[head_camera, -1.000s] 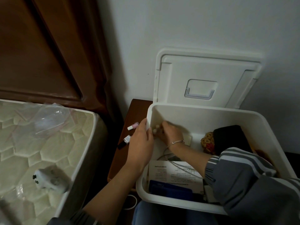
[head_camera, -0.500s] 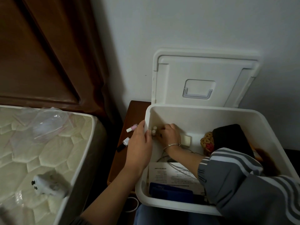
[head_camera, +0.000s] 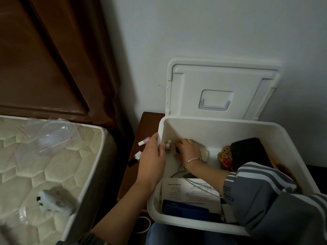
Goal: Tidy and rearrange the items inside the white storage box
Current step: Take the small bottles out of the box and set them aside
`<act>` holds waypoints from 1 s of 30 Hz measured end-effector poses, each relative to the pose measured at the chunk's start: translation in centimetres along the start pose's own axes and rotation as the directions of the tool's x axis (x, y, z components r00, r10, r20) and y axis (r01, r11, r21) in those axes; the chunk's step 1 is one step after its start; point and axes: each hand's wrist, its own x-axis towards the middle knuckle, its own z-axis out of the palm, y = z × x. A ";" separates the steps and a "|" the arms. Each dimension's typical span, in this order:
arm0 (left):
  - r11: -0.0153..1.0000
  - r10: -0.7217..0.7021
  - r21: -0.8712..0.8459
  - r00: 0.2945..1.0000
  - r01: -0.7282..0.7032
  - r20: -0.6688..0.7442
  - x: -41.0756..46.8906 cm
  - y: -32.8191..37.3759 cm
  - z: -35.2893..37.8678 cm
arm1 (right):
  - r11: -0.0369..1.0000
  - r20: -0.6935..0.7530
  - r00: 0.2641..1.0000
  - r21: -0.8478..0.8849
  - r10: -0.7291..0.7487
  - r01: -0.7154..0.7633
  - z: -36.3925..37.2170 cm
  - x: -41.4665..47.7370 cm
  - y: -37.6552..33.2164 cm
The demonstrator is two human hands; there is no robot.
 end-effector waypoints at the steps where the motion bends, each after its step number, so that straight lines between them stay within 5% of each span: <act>1: 1.000 -0.001 -0.001 1.000 0.001 0.004 0.0 0.0 0.0 | 1.000 0.005 1.000 -0.010 0.002 -0.002 -0.2 -0.1 0.4; 13: 1.000 0.003 -0.015 1.000 -0.003 -0.006 -0.1 0.5 -0.4 | 0.996 0.065 0.995 -0.052 0.082 -0.079 -2.9 -2.7 3.3; 19: 0.998 0.059 -0.031 0.994 -0.062 -0.093 -1.4 -0.1 -1.5 | 0.961 -0.069 0.992 0.264 0.110 -0.088 -8.9 -7.1 1.7; 24: 0.993 0.022 0.121 0.985 -0.001 -0.174 -4.8 -5.5 -6.0 | 0.896 -0.293 0.956 0.429 0.018 0.115 -14.1 -13.6 -3.4; 30: 0.918 -0.028 0.387 0.988 0.086 -0.151 -9.7 -12.0 -13.0 | 0.870 -0.473 0.825 0.210 -0.309 0.447 -12.6 -19.6 -15.2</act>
